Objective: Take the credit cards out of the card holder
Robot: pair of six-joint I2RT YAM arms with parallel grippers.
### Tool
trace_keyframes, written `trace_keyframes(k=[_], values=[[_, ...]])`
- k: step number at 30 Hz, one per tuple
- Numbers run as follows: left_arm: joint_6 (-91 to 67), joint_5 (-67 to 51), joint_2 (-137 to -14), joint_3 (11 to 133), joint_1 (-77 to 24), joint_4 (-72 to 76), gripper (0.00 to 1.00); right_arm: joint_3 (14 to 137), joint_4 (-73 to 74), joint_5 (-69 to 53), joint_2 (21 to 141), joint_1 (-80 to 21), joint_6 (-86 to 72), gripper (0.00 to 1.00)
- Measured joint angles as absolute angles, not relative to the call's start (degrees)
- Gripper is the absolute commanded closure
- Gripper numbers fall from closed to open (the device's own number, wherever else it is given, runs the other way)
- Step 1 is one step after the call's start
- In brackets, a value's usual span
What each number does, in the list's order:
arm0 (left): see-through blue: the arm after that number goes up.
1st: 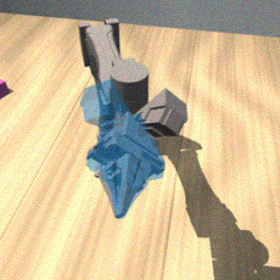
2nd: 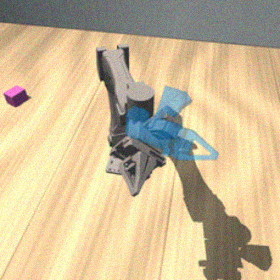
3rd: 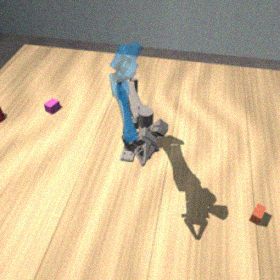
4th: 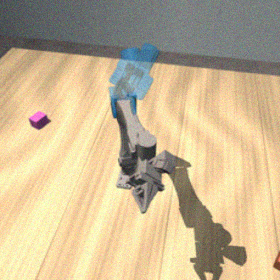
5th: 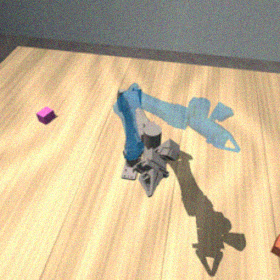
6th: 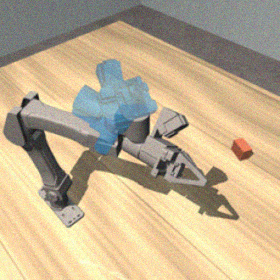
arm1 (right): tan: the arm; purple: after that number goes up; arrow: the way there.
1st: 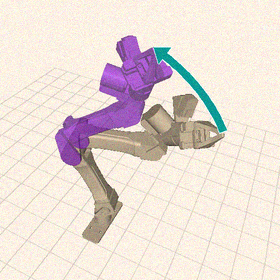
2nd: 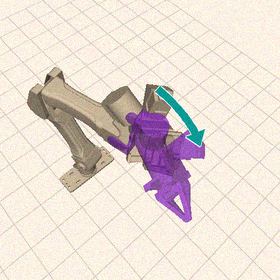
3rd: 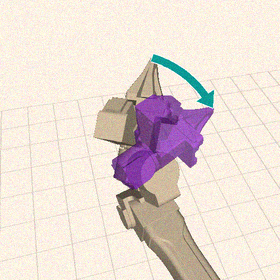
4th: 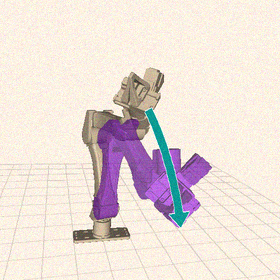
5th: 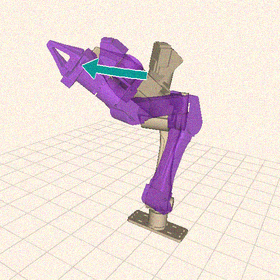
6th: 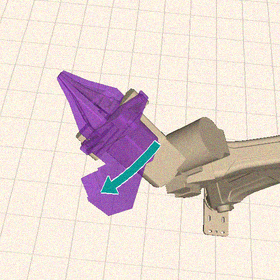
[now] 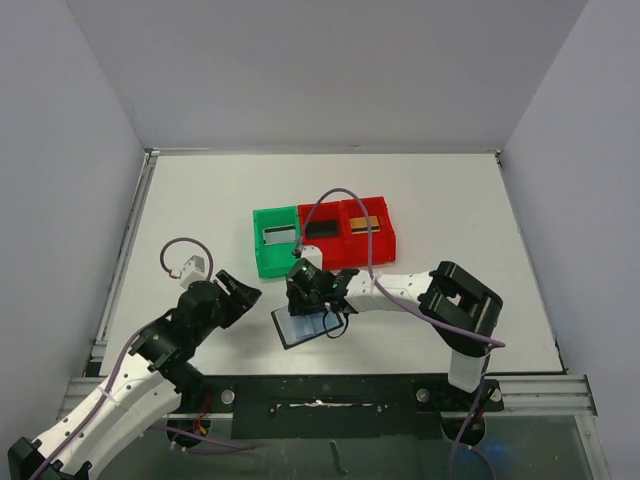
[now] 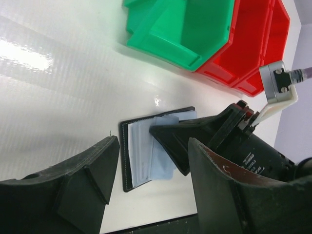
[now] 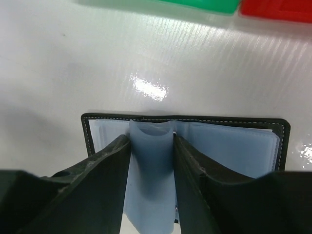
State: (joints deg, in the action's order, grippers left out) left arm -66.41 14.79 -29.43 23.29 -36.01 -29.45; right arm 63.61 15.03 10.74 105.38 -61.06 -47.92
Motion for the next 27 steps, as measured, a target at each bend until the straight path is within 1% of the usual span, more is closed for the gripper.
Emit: trace_keyframes(k=[4, 9, 12, 16, 21, 27], values=[[-65.28, 10.72, -32.05, 22.96, -36.01, -24.97, 0.42, 57.47, 7.35, 4.38, 102.52, -57.76, -50.13, 0.62], [-64.2, 2.22, -37.08, 19.27, -36.01, -13.67, 0.42, 51.55, -1.63, -2.31, 100.86, -54.54, -53.74, 0.66], [-64.14, -2.96, -41.93, 17.06, -36.01, -7.79, 0.42, 48.75, -6.83, -5.04, 100.71, -53.17, -56.07, 0.66], [-64.16, -8.19, -47.75, 15.18, -36.01, -0.86, 0.42, 46.17, -11.92, -7.11, 100.71, -52.12, -58.22, 0.66], [-64.58, -12.21, -54.02, 13.93, -36.03, 7.55, 0.42, 44.58, -14.94, -8.6, 100.71, -51.35, -59.88, 0.66], [-65.32, -13.06, -59.13, 13.41, -36.07, 11.22, 0.42, 44.1, -15.99, -8.71, 100.73, -51.29, -60.55, 0.66]])
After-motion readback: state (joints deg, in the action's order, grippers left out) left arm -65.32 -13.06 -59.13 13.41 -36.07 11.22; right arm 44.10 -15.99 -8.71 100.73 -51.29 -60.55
